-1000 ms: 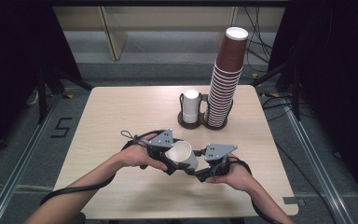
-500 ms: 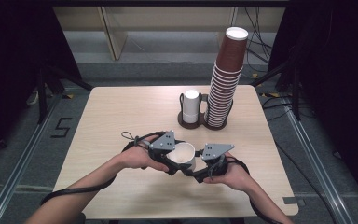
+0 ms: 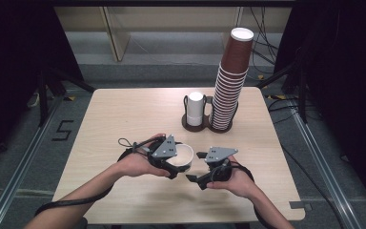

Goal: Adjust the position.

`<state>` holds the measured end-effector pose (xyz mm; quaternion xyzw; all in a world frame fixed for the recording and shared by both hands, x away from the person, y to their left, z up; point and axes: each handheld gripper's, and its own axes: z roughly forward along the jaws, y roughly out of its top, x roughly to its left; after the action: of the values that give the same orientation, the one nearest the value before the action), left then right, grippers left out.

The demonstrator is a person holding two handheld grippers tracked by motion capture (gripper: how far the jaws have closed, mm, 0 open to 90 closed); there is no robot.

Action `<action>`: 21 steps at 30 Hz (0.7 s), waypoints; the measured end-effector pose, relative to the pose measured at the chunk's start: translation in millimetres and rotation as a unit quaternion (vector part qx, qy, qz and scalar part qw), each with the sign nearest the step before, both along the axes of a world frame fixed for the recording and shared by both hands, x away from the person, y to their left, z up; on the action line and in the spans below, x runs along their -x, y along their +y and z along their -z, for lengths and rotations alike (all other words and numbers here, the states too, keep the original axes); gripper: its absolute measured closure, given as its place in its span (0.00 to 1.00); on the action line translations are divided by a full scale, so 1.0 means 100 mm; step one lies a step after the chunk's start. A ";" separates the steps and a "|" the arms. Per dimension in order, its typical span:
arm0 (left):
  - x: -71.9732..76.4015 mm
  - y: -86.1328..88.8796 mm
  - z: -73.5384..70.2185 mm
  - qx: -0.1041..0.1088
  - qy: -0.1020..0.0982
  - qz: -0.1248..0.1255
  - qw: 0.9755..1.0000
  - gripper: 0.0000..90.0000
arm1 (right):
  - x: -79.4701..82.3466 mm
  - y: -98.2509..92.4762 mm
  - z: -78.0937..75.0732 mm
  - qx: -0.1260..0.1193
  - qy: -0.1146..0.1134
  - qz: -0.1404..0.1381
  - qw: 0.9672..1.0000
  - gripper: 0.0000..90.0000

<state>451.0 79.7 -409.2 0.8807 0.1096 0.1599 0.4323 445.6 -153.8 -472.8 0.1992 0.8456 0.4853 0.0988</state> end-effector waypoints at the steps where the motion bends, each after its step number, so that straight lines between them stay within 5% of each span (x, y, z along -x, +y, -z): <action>1: 0.00 0.02 0.00 -0.001 -0.002 -0.010 1.000 0.27 | 0.00 -0.03 -0.01 0.013 -0.012 -0.002 1.000 0.13; 2: 0.00 0.07 0.01 -0.003 -0.005 -0.026 1.000 0.27 | 0.03 -0.03 -0.01 0.011 0.002 0.005 1.000 0.13; 4: 0.00 0.14 0.00 -0.015 -0.004 -0.042 0.999 0.27 | 0.03 -0.06 0.01 0.012 -0.020 0.005 1.000 0.14; 9: 0.02 0.30 -0.02 -0.015 -0.008 -0.087 0.996 0.27 | 0.08 -0.10 0.05 0.009 -0.008 0.023 1.000 0.17; 16: 0.06 0.42 -0.03 -0.031 -0.012 -0.127 0.991 0.28 | 0.10 -0.12 0.09 0.003 -0.023 0.044 0.999 0.17; 18: 0.07 0.43 -0.01 -0.018 -0.010 -0.137 0.990 0.28 | 0.10 -0.15 0.10 -0.005 -0.013 0.056 0.998 0.17; 20: 0.10 0.45 -0.01 -0.024 0.007 -0.149 0.988 0.28 | 0.10 -0.17 0.11 -0.010 -0.010 0.067 0.998 0.17; 21: 0.09 0.46 -0.01 -0.027 0.000 -0.150 0.988 0.28 | 0.09 -0.18 0.11 -0.010 -0.011 0.067 0.998 0.17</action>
<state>441.6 126.1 -407.9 0.8656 0.2363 0.2257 0.3794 436.7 -172.1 -483.8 0.2509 0.8243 0.4883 0.1380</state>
